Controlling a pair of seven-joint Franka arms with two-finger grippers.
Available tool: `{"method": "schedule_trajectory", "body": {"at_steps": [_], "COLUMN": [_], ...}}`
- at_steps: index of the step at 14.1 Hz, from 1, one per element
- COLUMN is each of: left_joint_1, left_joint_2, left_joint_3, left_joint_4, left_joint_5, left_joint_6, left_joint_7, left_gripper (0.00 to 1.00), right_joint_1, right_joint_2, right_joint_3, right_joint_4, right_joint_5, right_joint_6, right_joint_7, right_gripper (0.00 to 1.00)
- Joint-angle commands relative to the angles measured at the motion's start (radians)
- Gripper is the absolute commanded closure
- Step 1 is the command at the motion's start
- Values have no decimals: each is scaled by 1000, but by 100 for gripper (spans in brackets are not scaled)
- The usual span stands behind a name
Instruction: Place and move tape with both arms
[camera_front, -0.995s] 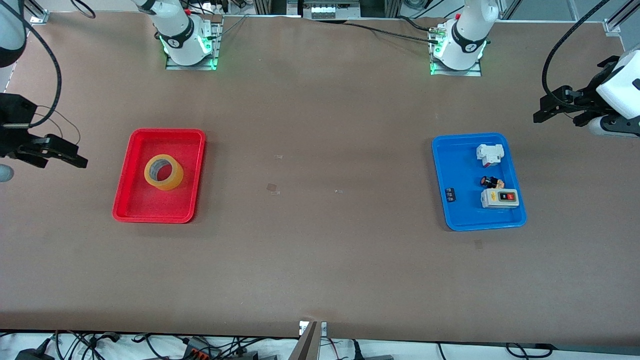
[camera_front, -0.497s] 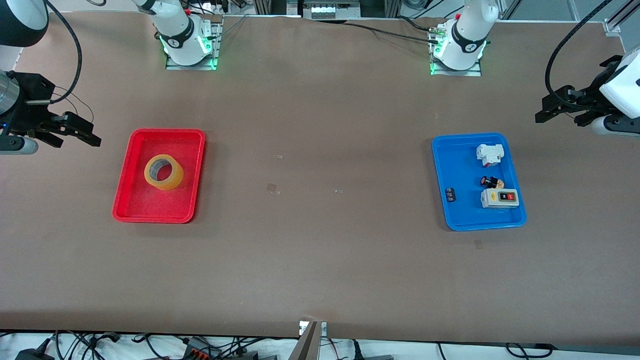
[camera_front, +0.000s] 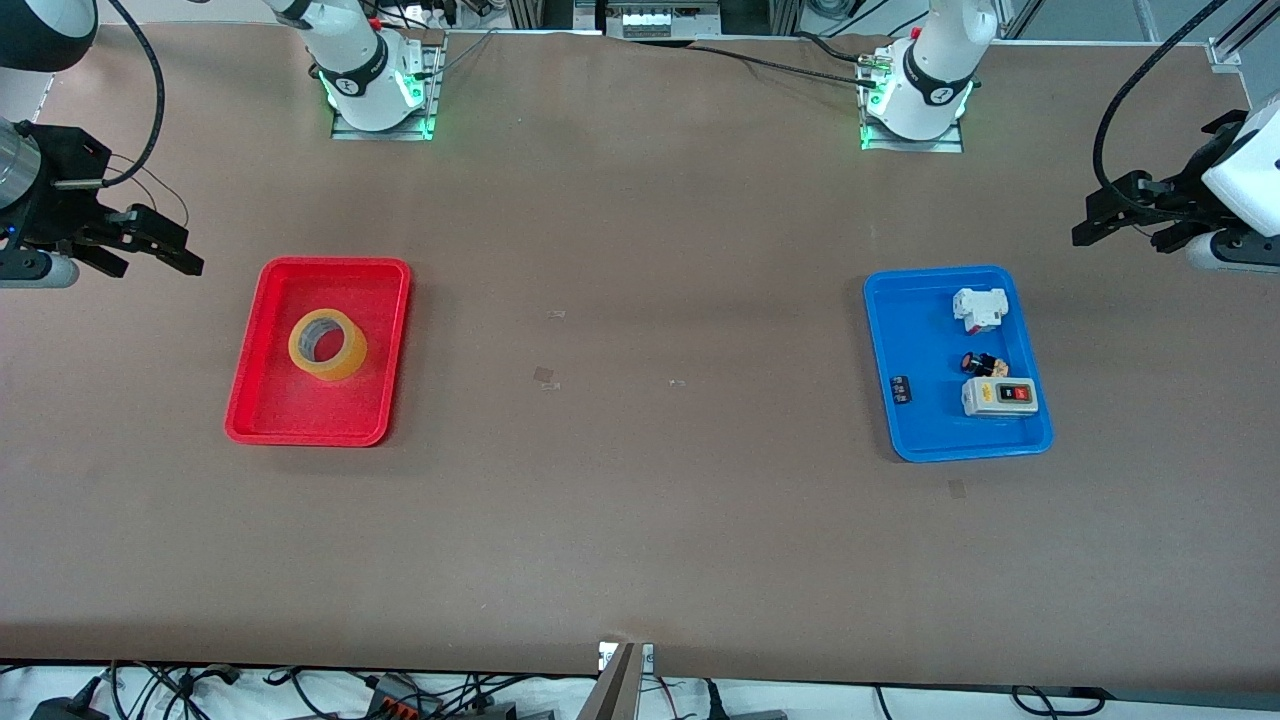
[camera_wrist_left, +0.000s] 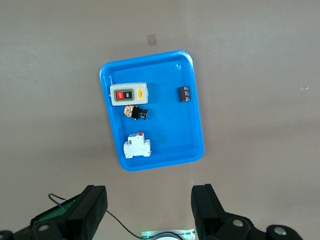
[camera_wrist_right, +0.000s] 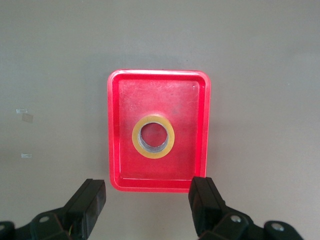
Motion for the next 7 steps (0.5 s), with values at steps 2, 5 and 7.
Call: {"method": "schedule_trajectory", "body": {"at_steps": [2, 5, 7], "left_joint_1": [9, 9, 9], "left_joint_2": [5, 5, 5], "left_joint_3": [-7, -9, -9], "left_joint_4": [31, 33, 33], "left_joint_5": [-2, -5, -4], "left_joint_6": [-17, -17, -17], "left_joint_7": [-4, -6, -6], "left_gripper": [0, 0, 0], "right_joint_1": [-2, 0, 0], "right_joint_2": [-34, -35, -35], "right_joint_3": [-2, -2, -1], "right_joint_4": [-23, -23, -23], "right_joint_5": [3, 3, 1], "right_joint_6": [-15, -14, -15], "right_joint_7": [-14, -15, -20], "right_gripper": [0, 0, 0]}}
